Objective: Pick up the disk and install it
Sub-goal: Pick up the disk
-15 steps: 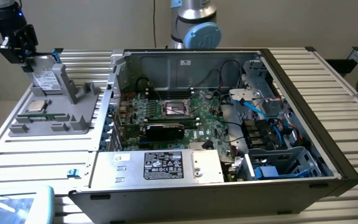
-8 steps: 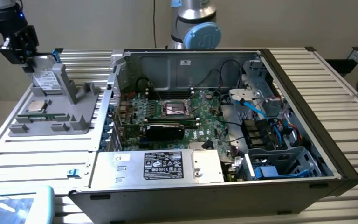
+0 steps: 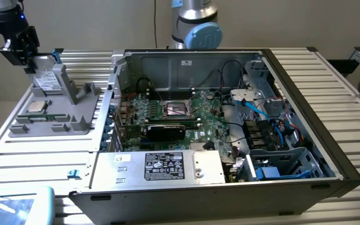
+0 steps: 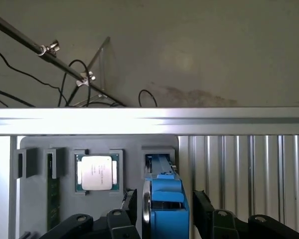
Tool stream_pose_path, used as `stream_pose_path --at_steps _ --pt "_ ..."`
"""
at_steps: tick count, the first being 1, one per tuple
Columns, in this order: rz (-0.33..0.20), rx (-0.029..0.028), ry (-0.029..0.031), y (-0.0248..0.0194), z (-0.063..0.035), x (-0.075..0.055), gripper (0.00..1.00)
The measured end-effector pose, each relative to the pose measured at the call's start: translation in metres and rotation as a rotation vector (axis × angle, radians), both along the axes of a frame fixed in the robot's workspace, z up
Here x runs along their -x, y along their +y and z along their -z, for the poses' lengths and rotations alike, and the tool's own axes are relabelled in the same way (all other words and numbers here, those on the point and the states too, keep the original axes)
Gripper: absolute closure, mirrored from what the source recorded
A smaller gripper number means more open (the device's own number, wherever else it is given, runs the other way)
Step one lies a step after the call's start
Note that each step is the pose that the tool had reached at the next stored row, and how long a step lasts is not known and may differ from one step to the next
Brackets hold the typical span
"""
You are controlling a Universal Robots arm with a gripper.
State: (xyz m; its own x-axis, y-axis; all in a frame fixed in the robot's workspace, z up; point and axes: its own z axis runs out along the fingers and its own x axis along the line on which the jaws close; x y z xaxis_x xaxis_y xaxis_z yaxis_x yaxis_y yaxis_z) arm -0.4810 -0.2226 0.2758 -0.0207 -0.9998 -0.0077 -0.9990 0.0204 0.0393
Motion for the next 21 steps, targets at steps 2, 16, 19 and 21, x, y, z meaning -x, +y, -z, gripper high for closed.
stream_pose_path --at_steps 2,16,19,21 --pt "0.000 -0.0003 -0.0001 0.0000 0.0005 0.0000 0.43" --pt "0.000 -0.0009 0.0002 -0.0001 0.0008 0.0000 0.62" --pt "0.000 -0.0009 0.0001 -0.0001 0.0009 -0.0001 0.62" --pt "0.000 -0.0010 0.0001 -0.0011 0.0009 0.0000 0.62"
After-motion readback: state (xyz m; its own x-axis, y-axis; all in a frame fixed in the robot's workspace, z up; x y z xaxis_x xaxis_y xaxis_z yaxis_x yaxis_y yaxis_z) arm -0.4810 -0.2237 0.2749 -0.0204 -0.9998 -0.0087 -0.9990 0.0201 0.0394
